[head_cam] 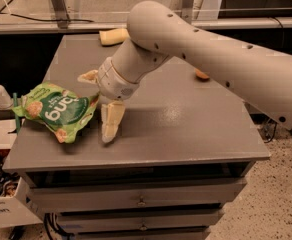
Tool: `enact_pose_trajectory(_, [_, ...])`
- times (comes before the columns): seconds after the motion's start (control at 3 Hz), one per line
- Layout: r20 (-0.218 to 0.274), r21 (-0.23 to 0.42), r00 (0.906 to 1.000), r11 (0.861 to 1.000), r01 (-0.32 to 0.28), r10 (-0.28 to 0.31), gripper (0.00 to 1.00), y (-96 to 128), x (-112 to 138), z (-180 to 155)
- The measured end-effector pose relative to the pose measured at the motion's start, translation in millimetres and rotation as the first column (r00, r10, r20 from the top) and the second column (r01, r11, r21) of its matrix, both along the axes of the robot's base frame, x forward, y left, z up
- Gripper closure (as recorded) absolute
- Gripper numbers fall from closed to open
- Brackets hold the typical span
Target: Pick green rice chip bag
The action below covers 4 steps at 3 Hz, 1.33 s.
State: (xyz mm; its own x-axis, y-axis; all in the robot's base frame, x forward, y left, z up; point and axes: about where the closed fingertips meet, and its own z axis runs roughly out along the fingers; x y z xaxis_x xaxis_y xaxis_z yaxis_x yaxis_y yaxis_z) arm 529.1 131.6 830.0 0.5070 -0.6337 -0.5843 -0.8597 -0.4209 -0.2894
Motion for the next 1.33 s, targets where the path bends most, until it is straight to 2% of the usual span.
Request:
enact_pose_trajectory(0.33, [0.002,0.036,1.0000,0.999,-0.004,0.004,0.18,12.8,1.9,-7.4])
enact_pose_trajectory(1.33, [0.004,0.049,1.0000,0.999,0.000,0.000,0.88,15.3,2.1,-1.3])
